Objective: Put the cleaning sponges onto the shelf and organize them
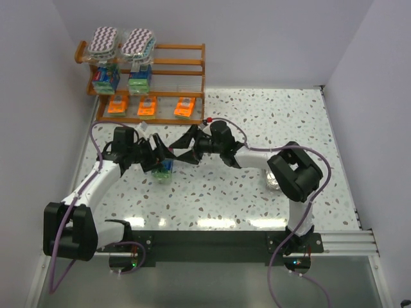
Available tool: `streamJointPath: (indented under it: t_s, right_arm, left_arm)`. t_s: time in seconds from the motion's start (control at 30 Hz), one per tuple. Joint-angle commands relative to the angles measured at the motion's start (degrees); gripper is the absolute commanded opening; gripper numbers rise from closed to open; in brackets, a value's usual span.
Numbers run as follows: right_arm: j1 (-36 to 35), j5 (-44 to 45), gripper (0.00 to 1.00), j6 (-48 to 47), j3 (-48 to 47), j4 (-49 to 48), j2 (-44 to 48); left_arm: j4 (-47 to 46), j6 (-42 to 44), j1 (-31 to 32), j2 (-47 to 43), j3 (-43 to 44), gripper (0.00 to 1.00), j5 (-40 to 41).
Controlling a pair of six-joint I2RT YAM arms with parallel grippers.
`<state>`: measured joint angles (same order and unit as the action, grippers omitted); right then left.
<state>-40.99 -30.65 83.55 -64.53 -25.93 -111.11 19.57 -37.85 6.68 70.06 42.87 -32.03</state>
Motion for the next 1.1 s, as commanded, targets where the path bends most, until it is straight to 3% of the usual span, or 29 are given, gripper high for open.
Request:
streamJointPath:
  t_s: [0.0,0.13,0.2,0.33,0.6,0.73,1.07]
  right_arm:
    - [0.12,-5.82,0.73,4.88,2.04,-12.58,4.75]
    - [0.65,-3.72,0.74,-6.34,1.96,2.34,9.94]
    - [0.91,-1.7,0.74,-11.1,0.56,14.29,12.58]
    - [1.44,2.96,0.74,-21.65,-2.09,30.73,15.04]
    - [3.81,6.48,0.74,-26.67,-3.58,37.62,16.72]
    - [4.08,6.84,0.74,-27.21,-4.02,39.2,16.8]
    - [4.25,8.59,0.75,-28.88,-3.76,41.22,18.3]
  left_arm:
    - [2.65,1.55,0.18,-0.54,-0.42,0.87,3.98]
    - [6.79,0.94,0.18,-0.19,0.45,0.85,10.56]
    - [10.04,0.14,0.18,-0.71,1.33,0.82,12.43]
    - [14.26,-6.69,0.18,-4.05,1.34,0.79,14.54]
    - [11.64,-23.05,0.18,-11.35,-7.88,0.8,8.4]
    - [0.85,-31.04,0.18,-10.04,-13.77,0.8,3.04]
    - [-12.62,-31.15,0.09,0.68,-10.88,0.8,7.33]
